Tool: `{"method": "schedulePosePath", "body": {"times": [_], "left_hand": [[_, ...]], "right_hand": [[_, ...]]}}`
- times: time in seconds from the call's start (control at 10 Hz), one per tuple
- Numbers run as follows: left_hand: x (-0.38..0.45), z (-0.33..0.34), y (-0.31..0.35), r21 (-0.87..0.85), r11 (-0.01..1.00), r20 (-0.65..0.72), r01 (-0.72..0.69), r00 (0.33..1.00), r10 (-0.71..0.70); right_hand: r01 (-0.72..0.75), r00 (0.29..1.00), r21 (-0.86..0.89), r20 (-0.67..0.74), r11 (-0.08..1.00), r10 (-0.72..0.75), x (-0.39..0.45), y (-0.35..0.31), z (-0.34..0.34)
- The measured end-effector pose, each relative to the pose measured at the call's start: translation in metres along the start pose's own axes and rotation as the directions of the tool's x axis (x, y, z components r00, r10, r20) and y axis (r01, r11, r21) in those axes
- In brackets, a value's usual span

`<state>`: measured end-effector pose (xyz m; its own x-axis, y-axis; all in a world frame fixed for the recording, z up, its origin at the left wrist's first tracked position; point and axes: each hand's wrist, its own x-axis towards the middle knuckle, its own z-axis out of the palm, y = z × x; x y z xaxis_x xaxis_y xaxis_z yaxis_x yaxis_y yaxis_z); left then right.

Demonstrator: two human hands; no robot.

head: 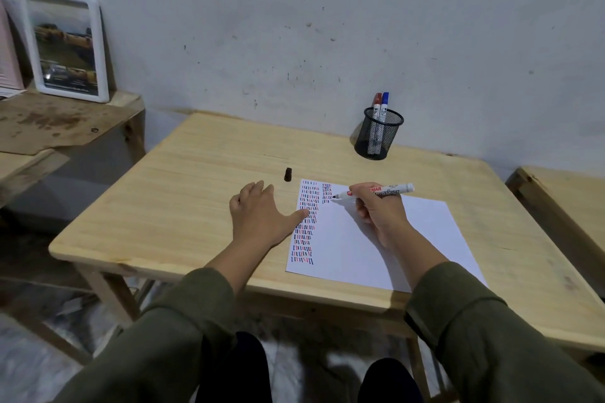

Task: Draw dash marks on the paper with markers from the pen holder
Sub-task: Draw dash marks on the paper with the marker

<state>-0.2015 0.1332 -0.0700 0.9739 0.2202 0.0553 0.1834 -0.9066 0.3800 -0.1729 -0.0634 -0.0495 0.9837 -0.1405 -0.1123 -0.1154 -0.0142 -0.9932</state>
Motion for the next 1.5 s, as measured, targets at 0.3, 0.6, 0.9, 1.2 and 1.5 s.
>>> {"method": "schedulePosePath", "body": {"times": [0.3,0.6,0.9,1.2,1.5], "left_hand": [[0.002,0.002,-0.002,0.014,1.0,-0.011,-0.004,1.0,0.005],[0.002,0.003,-0.002,0.002,1.0,-0.021,-0.004,1.0,0.004],[0.002,0.003,-0.002,0.004,1.0,-0.022,-0.004,1.0,0.004],[0.002,0.002,-0.002,-0.008,1.0,-0.015,-0.005,1.0,0.005],[0.023,-0.003,0.008,-0.284,0.958,-0.162,-0.042,0.987,-0.005]], "right_hand": [[0.014,0.999,0.011,0.04,1.0,-0.015,-0.005,-0.001,0.003],[0.056,0.994,0.073,0.087,0.996,-0.062,-0.009,-0.002,0.005],[0.056,0.994,0.06,0.092,0.997,-0.062,-0.011,-0.003,0.005],[0.048,0.995,0.081,0.083,0.996,-0.055,-0.009,-0.003,0.003],[-0.062,0.995,0.255,0.095,0.965,0.039,-0.004,-0.006,-0.001]]}}
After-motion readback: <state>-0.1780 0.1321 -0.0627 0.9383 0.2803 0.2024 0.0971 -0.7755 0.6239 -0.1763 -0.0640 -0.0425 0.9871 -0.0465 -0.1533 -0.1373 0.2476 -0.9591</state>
